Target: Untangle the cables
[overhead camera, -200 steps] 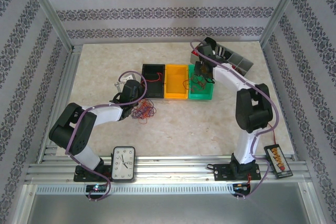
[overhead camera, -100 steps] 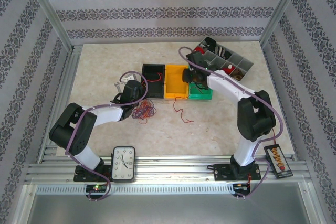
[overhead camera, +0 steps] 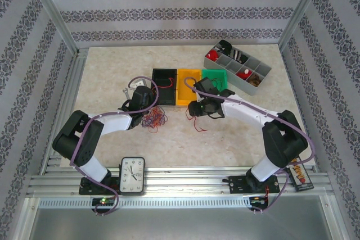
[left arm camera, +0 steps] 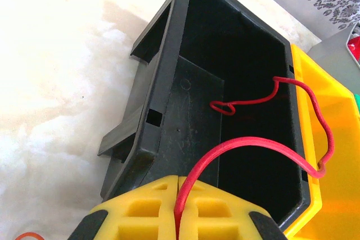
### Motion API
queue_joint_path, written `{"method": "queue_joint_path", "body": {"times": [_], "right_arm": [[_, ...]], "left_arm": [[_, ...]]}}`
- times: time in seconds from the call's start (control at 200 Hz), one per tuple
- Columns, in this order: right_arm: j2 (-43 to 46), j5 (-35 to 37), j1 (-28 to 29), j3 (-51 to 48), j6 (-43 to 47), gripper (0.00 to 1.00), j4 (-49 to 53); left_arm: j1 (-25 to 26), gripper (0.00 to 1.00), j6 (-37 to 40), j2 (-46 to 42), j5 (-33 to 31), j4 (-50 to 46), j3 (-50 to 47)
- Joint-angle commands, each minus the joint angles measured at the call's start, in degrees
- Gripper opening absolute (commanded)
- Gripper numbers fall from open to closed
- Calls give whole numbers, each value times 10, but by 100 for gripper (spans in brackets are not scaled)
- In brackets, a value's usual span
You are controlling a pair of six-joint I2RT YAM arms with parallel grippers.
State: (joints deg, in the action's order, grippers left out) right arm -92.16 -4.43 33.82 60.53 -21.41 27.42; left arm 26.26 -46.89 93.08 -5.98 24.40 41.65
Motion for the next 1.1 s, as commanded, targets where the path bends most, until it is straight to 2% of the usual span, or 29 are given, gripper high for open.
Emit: {"method": "queue_joint_path", "body": {"times": [0.0, 0.175, 0.28, 0.53, 0.73, 0.864, 1.094], "right_arm": [[-24, -15, 5, -6, -1, 40, 5], [-77, -11, 4, 13, 21, 40, 6], [-107, -31, 4, 25, 29, 36, 7], [-90, -23, -11, 15, 21, 7, -12], [-8, -91, -68, -15, -1, 1, -12], [40, -143, -117, -27, -13, 1, -11], [25, -270, -215, 14, -52, 2, -10]], "left_arm": [[7, 0, 6, 2, 4, -6, 10], [8, 0, 7, -5, -4, -10, 8], [9, 0, 8, -10, -9, -12, 6], [13, 0, 8, -18, -17, -19, 2], [14, 0, 7, -13, -19, -20, 4], [16, 0, 5, -5, -17, -16, 5], [19, 0, 4, 0, -15, -14, 8]]}}
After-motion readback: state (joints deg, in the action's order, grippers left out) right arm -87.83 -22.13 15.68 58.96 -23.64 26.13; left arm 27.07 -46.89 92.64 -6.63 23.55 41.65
